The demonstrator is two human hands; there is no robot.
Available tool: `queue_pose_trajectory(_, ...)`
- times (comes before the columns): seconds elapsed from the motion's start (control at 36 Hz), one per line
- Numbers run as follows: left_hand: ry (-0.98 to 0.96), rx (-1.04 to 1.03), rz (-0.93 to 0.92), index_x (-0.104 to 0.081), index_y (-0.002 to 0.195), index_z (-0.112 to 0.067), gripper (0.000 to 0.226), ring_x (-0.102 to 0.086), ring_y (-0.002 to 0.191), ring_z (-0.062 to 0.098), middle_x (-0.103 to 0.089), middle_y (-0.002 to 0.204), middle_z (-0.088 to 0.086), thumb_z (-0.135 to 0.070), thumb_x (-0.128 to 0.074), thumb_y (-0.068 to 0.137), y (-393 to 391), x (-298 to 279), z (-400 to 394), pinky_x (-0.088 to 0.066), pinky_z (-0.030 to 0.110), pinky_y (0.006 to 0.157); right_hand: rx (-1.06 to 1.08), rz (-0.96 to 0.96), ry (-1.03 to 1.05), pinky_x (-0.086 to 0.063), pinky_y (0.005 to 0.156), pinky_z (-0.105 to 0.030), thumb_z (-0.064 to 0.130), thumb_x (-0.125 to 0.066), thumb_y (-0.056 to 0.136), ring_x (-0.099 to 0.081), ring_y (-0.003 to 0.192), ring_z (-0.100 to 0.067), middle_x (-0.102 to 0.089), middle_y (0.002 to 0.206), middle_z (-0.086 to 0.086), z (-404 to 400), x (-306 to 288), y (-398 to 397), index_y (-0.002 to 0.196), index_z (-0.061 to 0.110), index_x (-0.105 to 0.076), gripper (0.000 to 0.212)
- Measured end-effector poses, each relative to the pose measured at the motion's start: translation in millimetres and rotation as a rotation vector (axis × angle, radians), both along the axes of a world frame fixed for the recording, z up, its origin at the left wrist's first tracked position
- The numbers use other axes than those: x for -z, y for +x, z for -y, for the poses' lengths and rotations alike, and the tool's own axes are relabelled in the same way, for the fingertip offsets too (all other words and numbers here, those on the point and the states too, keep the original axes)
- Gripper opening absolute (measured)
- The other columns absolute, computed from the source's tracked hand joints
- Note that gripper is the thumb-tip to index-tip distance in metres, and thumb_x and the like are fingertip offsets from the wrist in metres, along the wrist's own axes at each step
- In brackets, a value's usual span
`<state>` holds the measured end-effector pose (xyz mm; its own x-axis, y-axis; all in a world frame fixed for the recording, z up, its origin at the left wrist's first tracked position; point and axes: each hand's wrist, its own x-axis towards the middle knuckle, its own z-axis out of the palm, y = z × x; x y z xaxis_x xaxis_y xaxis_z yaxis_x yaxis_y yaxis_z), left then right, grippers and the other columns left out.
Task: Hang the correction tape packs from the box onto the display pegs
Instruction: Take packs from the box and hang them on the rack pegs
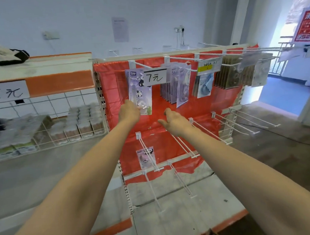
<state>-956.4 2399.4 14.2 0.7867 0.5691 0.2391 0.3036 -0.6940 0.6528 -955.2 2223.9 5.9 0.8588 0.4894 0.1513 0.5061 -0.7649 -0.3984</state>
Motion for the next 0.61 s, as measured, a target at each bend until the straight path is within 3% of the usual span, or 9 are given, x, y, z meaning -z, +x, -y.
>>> queue_pose_trajectory(0.14,-0.044,-0.032,-0.008,-0.056,0.109,0.005,0.039,-0.063,0.1,0.039,-0.064,0.108,0.022,-0.031,-0.06,0.093,25.3,1.8,-13.2,-0.055,0.045,0.084,0.043,-0.077,-0.003,-0.041,0.102,-0.046,0.04,-0.044,0.099,-0.048,0.125,-0.034,-0.046,0.139,-0.016,9.7,10.0,13.1,0.137,0.006,-0.036,0.051)
queue_pose_trajectory(0.33,0.063,-0.044,-0.16,-0.06,0.113,0.004,0.035,-0.056,0.112,0.041,-0.06,0.119,0.025,-0.026,-0.054,0.095,17.8,22.2,6.9,-0.046,0.042,0.088,0.059,-0.056,-0.07,-0.042,0.093,-0.045,0.034,-0.045,0.1,-0.05,0.12,-0.039,-0.05,0.131,-0.021,33.9,28.9,20.5,0.129,0.003,-0.039,0.043)
queue_pose_trajectory(0.44,0.132,0.062,-0.304,-0.064,0.111,-0.004,0.038,-0.059,0.109,0.04,-0.063,0.116,0.021,-0.036,-0.058,0.091,7.8,52.4,32.9,-0.048,0.041,0.087,0.066,-0.084,-0.141,-0.042,0.092,-0.043,0.034,-0.046,0.1,-0.05,0.121,-0.037,-0.048,0.134,-0.02,57.4,44.7,16.8,0.133,0.003,-0.037,0.046)
queue_pose_trajectory(0.61,0.289,0.298,-0.398,-0.058,0.107,-0.003,0.033,-0.06,0.103,0.042,-0.062,0.11,0.024,-0.03,-0.052,0.09,-11.8,94.9,95.9,-0.048,0.043,0.081,0.093,-0.182,-0.183,-0.039,0.096,-0.044,0.034,-0.043,0.101,-0.045,0.125,-0.037,-0.041,0.14,-0.02,110.0,84.3,-2.7,0.141,0.004,-0.03,0.052)
